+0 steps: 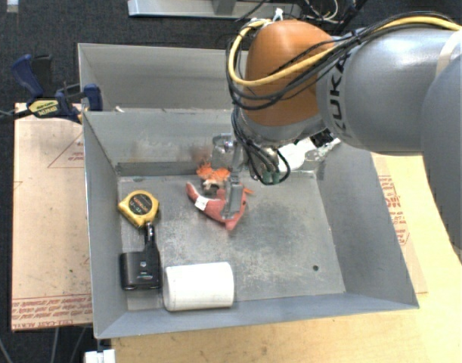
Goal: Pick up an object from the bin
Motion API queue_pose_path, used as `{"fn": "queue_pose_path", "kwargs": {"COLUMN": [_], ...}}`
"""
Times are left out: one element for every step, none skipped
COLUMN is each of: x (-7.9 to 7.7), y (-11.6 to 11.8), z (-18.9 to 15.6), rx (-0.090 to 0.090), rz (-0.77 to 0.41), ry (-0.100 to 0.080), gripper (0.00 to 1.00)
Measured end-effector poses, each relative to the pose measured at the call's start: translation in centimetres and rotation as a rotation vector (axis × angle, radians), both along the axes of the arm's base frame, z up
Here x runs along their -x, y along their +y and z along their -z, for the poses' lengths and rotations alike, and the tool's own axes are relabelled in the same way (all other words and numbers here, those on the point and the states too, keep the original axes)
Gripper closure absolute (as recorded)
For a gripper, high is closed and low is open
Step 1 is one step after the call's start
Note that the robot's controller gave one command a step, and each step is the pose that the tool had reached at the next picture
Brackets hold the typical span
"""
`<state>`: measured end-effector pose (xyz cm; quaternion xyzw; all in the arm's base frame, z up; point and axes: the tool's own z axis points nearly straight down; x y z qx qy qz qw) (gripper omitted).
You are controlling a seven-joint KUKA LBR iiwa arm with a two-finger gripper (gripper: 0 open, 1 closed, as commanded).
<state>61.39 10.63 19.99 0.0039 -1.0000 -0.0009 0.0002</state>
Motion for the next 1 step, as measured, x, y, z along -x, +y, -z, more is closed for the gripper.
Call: {"fn": "queue_pose_path", "kwargs": {"x": [0.2], "y": [-0.36], "z": [1.57], "rx": [0.0], "rz": [-0.002], "ry": [0.004], "gripper": [0.0]}}
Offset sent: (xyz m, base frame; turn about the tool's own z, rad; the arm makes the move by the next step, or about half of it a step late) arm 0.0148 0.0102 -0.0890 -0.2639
